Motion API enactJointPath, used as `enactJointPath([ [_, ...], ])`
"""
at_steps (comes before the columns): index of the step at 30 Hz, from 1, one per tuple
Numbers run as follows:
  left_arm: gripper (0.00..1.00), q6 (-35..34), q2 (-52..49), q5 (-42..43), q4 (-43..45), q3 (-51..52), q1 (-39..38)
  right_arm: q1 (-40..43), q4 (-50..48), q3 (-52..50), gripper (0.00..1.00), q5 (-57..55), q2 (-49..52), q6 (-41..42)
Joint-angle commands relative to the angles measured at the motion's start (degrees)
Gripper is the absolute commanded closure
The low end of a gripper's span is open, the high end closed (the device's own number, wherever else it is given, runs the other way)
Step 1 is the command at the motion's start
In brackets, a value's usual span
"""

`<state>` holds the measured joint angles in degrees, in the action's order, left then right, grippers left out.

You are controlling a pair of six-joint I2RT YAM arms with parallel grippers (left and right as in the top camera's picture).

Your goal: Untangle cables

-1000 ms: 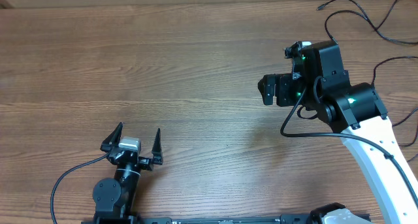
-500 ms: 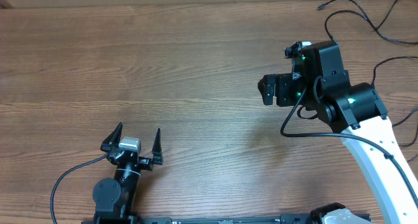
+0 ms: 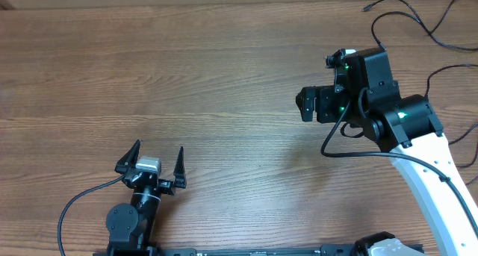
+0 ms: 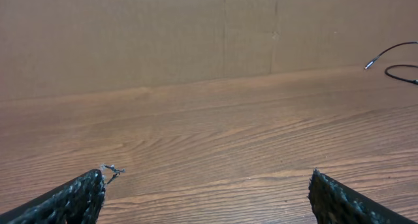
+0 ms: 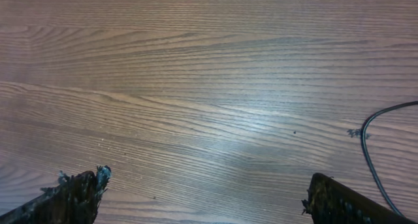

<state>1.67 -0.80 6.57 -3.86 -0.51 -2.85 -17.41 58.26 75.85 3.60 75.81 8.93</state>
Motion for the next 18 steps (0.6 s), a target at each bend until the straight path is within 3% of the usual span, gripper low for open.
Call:
enactJointPath([
  [1, 0.0, 0.0, 0.6, -1.0, -0.2, 0.2, 0.4, -0.2, -0.4, 0.4, 0.0, -1.0, -3.0, -0.3],
  [6, 0.0, 0.0, 0.6, -1.0, -0.2, 0.2, 0.4, -0.2, -5.4, -4.7, 0.0, -1.0, -7.7, -0.3],
  [18, 0.0, 0.0, 0.6, -1.0, -0.2, 0.2, 0.4, 2.2, -30.5, -33.6, 0.0, -0.6, -26.6, -0.2],
])
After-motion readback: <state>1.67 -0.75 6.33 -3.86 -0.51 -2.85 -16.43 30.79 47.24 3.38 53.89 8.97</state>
